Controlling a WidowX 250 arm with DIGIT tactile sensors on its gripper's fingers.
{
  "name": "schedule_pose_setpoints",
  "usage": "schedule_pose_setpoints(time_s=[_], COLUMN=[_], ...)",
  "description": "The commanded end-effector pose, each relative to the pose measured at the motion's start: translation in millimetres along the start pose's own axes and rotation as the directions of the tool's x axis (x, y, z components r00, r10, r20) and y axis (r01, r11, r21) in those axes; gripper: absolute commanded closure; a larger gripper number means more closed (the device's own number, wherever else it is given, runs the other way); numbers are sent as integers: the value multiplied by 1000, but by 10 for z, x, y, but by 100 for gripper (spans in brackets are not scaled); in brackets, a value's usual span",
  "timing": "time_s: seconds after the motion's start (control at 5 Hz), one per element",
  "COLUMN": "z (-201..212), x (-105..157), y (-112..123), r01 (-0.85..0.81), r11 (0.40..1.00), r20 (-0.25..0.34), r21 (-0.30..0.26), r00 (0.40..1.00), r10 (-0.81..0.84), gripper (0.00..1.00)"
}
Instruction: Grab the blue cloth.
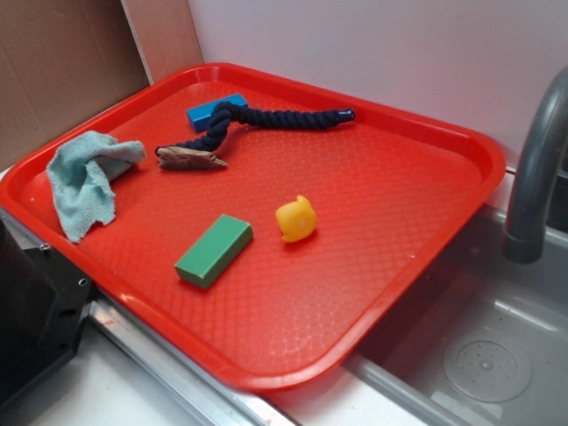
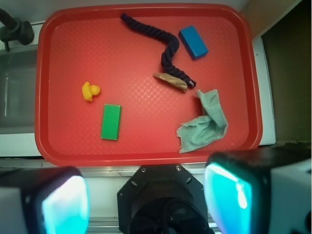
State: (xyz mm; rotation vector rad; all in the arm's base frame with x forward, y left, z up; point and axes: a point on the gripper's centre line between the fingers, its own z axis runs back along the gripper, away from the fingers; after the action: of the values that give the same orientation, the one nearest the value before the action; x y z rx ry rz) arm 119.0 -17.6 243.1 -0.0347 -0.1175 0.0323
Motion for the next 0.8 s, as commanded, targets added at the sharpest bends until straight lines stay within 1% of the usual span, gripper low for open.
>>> schedule_pose_setpoints(time_s=[0.0, 0.2, 0.4, 0.6], z=[0, -508, -903, -1095], x=[0, 184, 179, 227], y=[0, 475, 957, 1307], r01=[0, -179, -361, -369], r11=[1000, 980, 929, 925], r20=[0, -12, 9, 41], r21=[0, 88, 77, 95], r00=[1000, 983, 932, 930], r10=[0, 181, 361, 366], gripper=[0, 0, 0, 0])
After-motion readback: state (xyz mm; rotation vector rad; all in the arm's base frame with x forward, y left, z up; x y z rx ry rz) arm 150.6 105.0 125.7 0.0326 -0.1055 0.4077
